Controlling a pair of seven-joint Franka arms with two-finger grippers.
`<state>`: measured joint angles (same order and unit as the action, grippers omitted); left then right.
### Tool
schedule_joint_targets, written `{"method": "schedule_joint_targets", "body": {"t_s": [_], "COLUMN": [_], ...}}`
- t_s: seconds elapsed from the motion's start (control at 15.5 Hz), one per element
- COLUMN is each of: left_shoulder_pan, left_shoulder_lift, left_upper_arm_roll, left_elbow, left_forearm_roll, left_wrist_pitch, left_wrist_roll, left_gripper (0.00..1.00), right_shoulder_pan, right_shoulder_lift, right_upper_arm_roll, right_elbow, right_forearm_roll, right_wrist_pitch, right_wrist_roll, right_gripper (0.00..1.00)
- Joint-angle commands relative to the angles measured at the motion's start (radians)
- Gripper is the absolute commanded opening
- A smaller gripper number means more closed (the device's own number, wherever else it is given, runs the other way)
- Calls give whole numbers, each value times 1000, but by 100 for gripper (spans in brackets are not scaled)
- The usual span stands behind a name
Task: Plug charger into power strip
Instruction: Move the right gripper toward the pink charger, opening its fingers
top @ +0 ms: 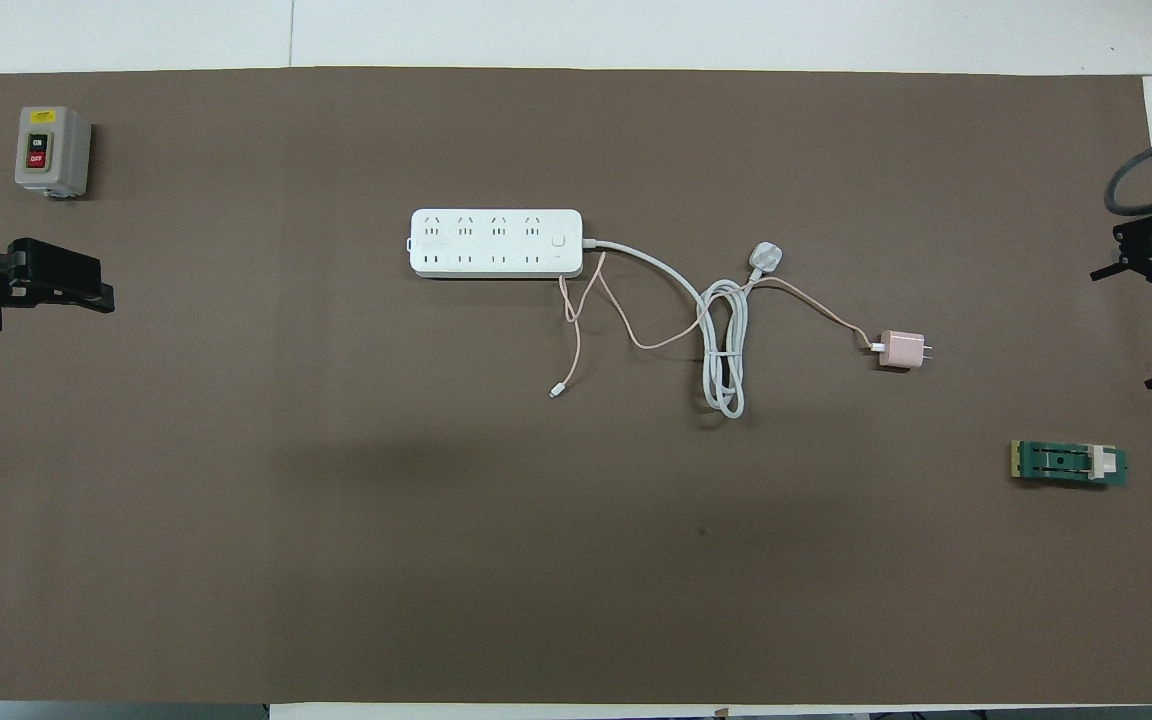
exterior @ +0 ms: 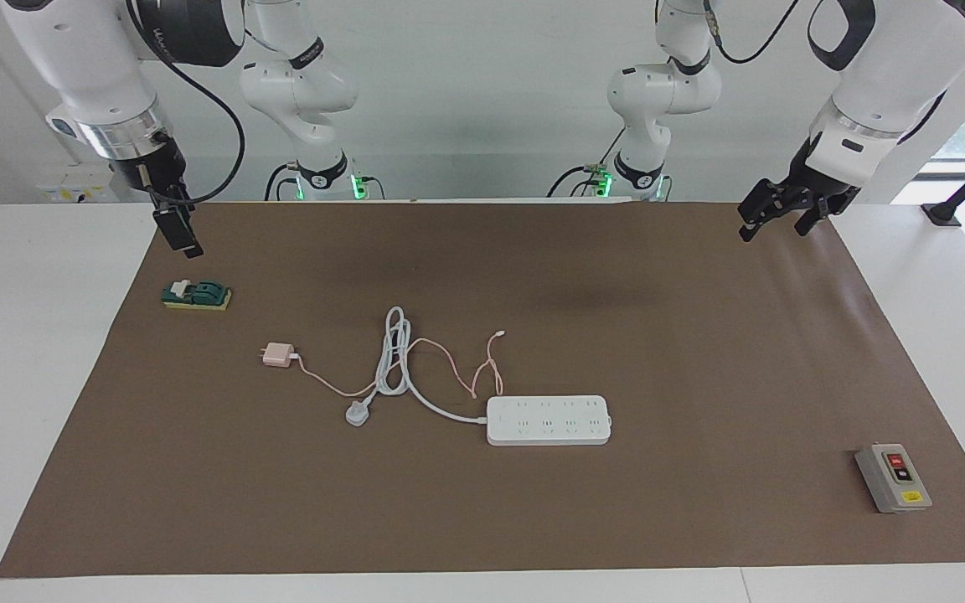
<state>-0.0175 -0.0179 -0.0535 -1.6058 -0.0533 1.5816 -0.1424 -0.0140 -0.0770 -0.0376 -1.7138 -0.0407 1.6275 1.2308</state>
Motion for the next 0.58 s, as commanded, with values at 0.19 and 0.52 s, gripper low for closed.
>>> {"method": "schedule_joint_targets", "body": {"t_s": [0.19, 0.52], "left_shoulder_pan": [10, 10], "left_shoulder_lift": [-20, -20], "left_upper_arm_roll": [-3, -3], "left_elbow": [-22, -22], "left_forearm_roll": [-13, -13], "left_wrist_pitch": [8, 8], "left_wrist_roll": [4, 4], "left_gripper": [100, 100], "right_shoulder_pan": [-14, -70], "right_shoulder_lift": [60, 137], "right_upper_arm_roll": [2, 1], "right_elbow": [-38, 3], "right_forearm_roll": [201, 363], "right_wrist_pitch": [153, 166], "right_wrist_roll": [296, 146], "right_gripper": [100, 100]}}
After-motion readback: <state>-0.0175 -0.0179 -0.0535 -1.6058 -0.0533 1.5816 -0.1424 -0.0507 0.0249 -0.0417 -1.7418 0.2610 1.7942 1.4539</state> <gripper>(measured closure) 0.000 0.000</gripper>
